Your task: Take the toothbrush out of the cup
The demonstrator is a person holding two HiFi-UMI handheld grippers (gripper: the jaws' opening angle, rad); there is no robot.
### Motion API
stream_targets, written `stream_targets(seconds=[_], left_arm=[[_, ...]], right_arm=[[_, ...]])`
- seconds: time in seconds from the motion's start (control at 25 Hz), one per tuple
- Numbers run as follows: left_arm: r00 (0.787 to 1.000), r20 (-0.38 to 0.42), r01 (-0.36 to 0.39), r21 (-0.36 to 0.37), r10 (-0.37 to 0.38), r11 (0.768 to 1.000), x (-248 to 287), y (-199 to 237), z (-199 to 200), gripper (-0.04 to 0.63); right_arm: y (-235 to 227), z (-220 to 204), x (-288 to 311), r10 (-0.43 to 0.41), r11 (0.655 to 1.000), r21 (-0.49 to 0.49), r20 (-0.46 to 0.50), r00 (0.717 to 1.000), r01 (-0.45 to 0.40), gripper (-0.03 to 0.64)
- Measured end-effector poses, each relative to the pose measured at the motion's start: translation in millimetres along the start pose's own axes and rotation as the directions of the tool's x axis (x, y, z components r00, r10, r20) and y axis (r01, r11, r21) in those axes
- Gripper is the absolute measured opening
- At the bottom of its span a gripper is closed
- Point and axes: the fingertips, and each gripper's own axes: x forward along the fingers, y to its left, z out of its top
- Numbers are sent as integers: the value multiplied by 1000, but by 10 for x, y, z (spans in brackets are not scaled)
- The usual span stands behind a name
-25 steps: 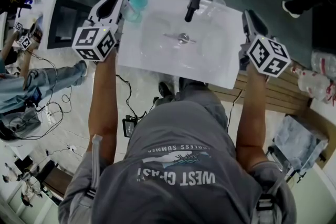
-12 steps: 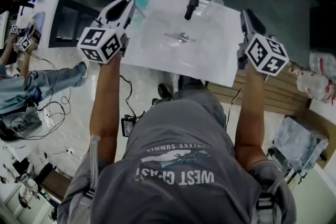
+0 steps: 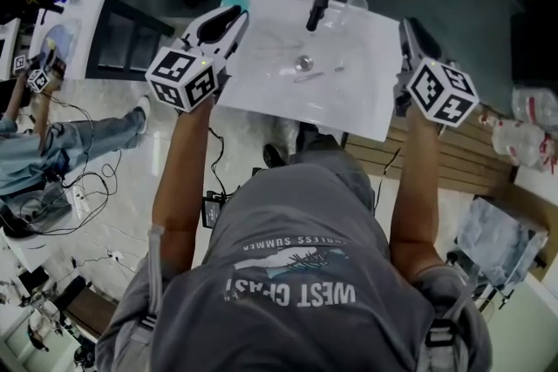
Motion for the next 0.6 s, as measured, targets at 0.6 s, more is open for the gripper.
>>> stream_targets(seconds=[0.6], left_arm=[[992, 122, -12, 154, -7, 988, -695, -278, 720, 51]], right_arm=[[1187, 506, -327, 260, 960, -136, 95, 961, -246, 41]])
